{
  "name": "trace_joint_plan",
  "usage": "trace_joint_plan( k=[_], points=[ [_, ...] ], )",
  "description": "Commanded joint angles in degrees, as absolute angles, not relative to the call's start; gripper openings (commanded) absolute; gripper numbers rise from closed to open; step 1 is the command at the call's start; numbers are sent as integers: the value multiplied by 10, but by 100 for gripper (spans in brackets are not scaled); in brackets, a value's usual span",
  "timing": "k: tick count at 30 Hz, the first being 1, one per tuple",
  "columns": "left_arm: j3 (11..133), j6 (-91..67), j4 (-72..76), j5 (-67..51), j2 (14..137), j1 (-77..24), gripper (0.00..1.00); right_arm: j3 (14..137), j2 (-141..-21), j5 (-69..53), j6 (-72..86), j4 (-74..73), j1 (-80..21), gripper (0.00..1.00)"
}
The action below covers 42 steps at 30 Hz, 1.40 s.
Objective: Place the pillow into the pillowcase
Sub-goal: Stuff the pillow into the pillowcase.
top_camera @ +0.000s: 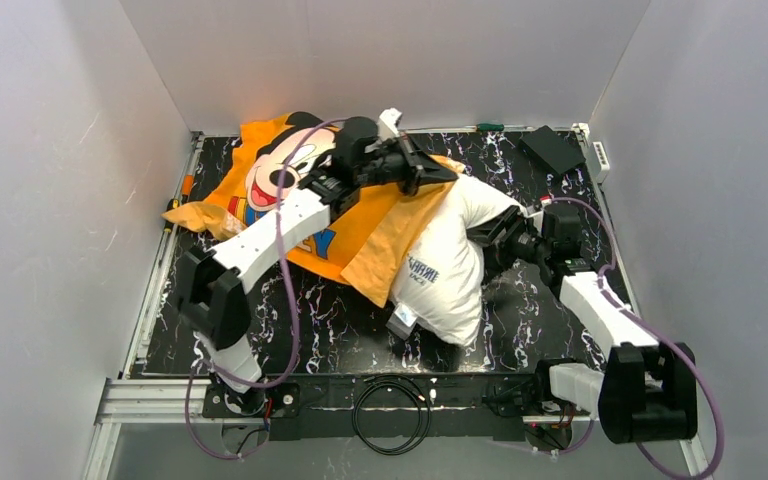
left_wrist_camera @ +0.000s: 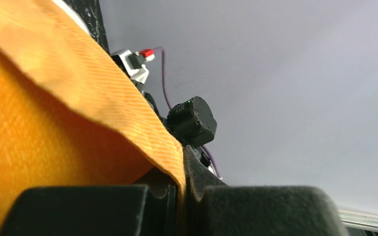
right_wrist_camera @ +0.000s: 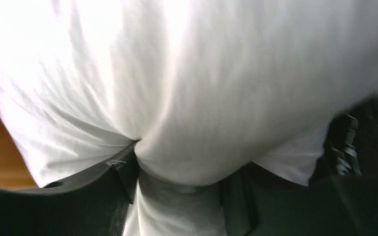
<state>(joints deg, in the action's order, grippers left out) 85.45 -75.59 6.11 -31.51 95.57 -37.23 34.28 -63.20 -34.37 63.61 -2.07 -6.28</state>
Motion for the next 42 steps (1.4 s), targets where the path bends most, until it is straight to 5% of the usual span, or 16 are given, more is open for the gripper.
trace_joint_plan(
  k=[1,5,7,16,24,32,37,42],
  points=[
    [1023,-825,134,-405,1017,-488,0,356,-684,-433,773,310,-86,49],
    [1180,-865,134,-422,1111,-547,0,375,-709,-431,829,415,-120,12],
    [1245,-885,134,-413,1146,-565,0,384,-707,-422,833,417,-131,1],
    [1335,-865,90,-398,1178,-592,0,420,-725,-399,793,346,-132,1],
    [1289,-695,-59,-353,1095,-593,0,513,-749,-396,693,171,-124,1],
    [1317,-518,-263,-399,1062,-597,0,490,-741,-343,746,192,-114,1],
    [1154,-329,-458,-253,938,-598,0,500,-735,-339,695,87,-108,1],
    [955,-270,-519,1,770,-599,63,473,-727,-358,671,47,-108,1]
  ],
)
